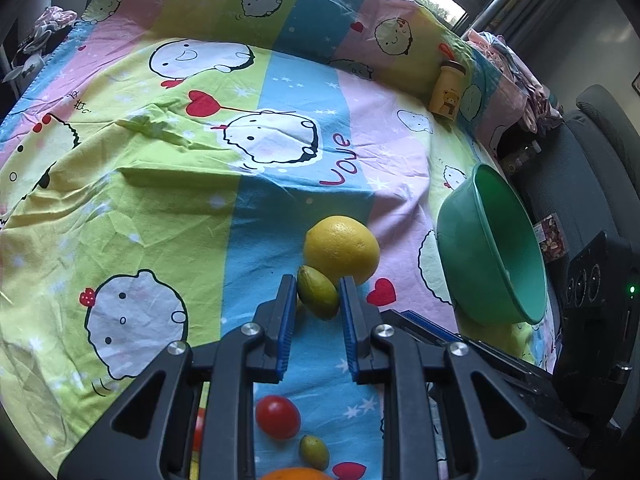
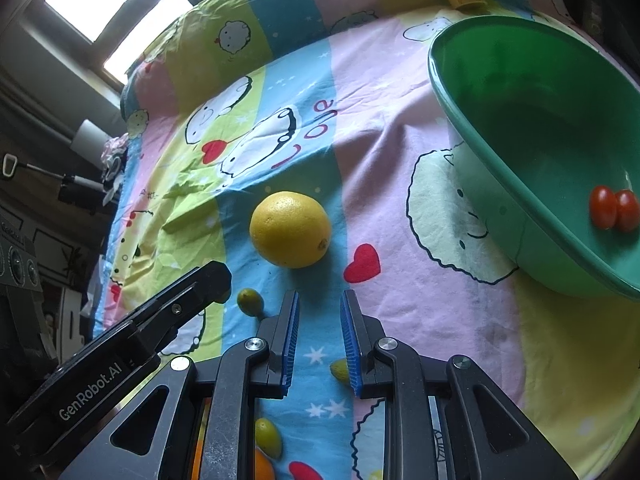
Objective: Organize fruits
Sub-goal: 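Lift the lime with the left gripper while the right gripper opens over the green fruits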
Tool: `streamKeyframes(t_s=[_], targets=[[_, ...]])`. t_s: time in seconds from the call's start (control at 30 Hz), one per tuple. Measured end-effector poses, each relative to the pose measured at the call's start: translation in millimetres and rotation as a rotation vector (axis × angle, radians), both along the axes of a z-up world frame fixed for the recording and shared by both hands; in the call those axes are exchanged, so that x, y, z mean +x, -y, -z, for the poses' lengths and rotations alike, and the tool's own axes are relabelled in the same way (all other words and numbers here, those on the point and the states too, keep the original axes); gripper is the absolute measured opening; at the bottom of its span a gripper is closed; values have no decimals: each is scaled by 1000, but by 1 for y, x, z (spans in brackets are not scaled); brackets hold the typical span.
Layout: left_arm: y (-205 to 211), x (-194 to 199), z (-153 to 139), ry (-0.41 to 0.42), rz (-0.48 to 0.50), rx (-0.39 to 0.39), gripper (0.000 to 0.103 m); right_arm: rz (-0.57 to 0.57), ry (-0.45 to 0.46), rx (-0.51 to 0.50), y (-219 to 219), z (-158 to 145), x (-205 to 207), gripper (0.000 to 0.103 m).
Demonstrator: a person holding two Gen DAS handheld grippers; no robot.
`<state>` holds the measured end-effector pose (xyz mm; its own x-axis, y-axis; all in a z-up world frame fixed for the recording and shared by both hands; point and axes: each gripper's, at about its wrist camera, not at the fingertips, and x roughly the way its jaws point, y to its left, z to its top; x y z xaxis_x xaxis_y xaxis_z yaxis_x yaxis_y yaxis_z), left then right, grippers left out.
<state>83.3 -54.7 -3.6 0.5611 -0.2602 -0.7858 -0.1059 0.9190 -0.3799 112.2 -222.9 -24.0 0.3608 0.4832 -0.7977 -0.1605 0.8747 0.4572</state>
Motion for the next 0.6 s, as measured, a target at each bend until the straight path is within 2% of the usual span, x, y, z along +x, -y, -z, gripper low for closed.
streamKeyframes(t_s=[0.17,0.33,0.6], targets=[[-23,-7,1,-7,-63,-1,21,-47,-14,32,-19,1,2,24],[-45,-19,0,-7,-120,5,21,-56,-11,11,-37,3,9,24],[-61,-30,8,-37,-130,15,21,-36,-48,-29,-34,6,6,24]])
